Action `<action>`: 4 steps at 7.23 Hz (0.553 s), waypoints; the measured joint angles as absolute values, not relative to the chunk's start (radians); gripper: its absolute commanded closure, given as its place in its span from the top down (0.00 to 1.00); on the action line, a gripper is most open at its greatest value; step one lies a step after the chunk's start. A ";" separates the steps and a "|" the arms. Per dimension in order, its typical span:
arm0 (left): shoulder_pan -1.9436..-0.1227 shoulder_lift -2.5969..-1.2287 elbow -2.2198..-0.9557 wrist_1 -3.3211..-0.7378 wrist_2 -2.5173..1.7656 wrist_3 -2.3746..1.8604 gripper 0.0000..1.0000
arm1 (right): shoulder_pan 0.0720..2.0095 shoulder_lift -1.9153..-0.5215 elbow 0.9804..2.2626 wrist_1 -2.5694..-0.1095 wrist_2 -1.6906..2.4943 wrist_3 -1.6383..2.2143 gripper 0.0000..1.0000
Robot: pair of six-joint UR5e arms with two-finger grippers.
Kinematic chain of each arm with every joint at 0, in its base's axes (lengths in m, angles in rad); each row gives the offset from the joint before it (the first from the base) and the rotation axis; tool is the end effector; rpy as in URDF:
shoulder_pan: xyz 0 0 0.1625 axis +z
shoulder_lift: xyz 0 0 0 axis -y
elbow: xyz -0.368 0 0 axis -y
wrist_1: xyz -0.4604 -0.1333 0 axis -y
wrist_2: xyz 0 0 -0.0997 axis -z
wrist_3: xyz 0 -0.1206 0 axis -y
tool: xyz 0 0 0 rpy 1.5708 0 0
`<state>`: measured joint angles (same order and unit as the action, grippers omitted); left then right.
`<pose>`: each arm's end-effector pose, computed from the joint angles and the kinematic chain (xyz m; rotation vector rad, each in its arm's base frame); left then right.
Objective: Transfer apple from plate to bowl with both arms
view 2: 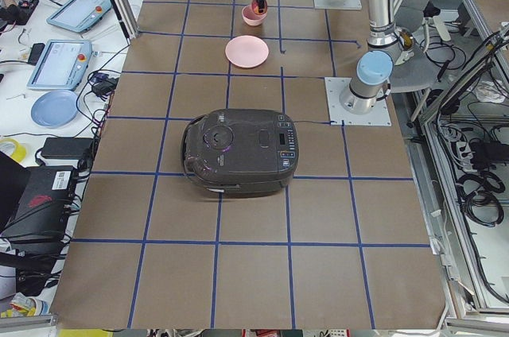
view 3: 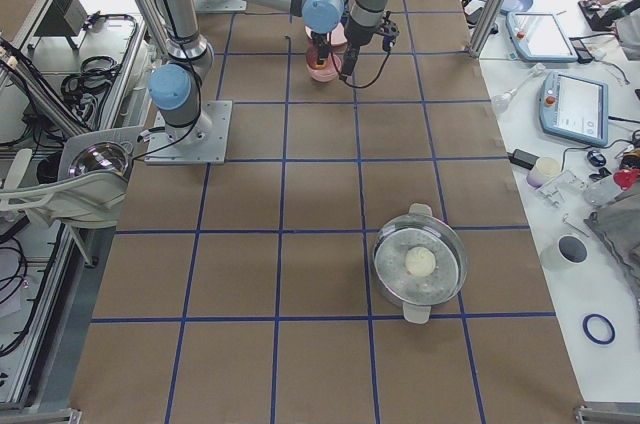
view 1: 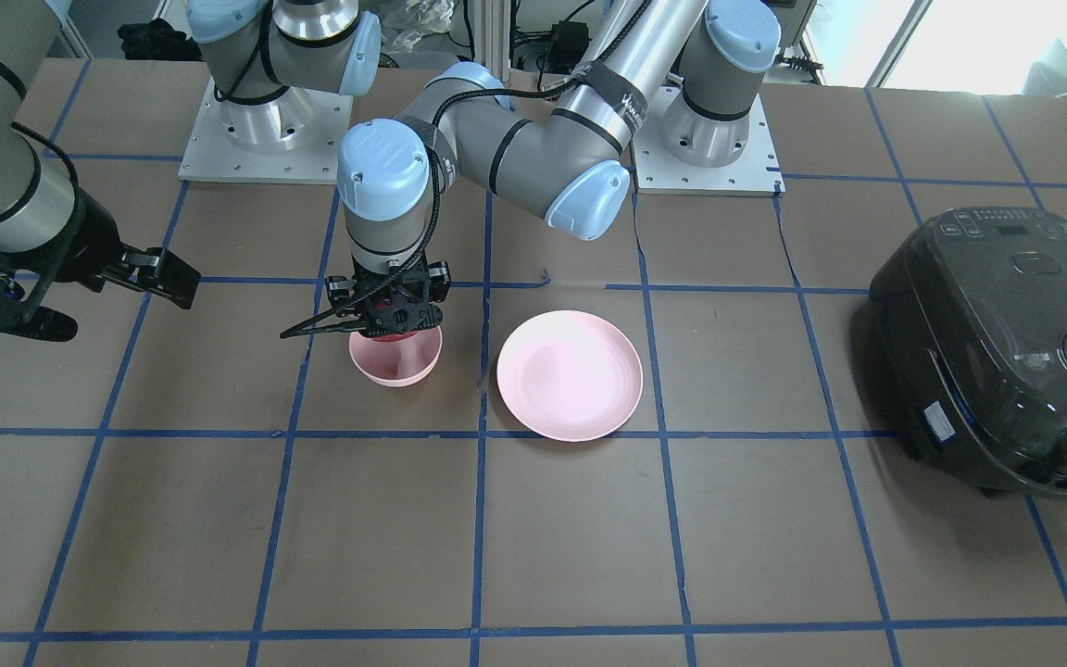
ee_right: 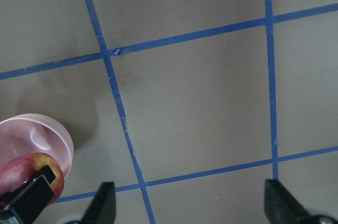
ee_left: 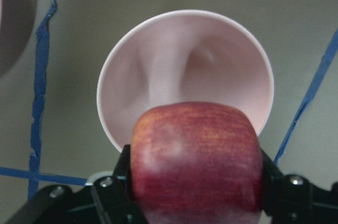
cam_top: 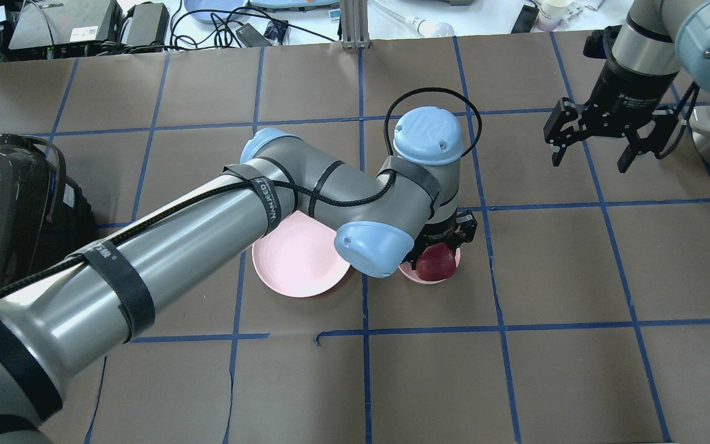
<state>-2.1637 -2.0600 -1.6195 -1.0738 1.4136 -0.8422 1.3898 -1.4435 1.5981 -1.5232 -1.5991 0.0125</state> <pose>-0.4967 -0.4649 0.1284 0.3832 -3.0190 -0.2045 0.0242 -0.5891 0.3185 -0.2964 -3.1001 -0.3185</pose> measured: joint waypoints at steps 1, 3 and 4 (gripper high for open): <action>-2.164 -2.080 -1.621 -1.055 1.415 -0.842 0.31 | 1.390 -1.445 1.595 -1.523 -1.597 0.014 1.00; -2.163 -2.099 -1.617 -1.018 1.420 -0.822 0.92 | 1.395 -1.454 1.576 -1.525 -1.587 0.019 1.00; -2.158 -2.093 -1.612 -1.013 1.422 -0.801 0.76 | 1.404 -1.457 1.561 -1.526 -1.586 0.020 1.00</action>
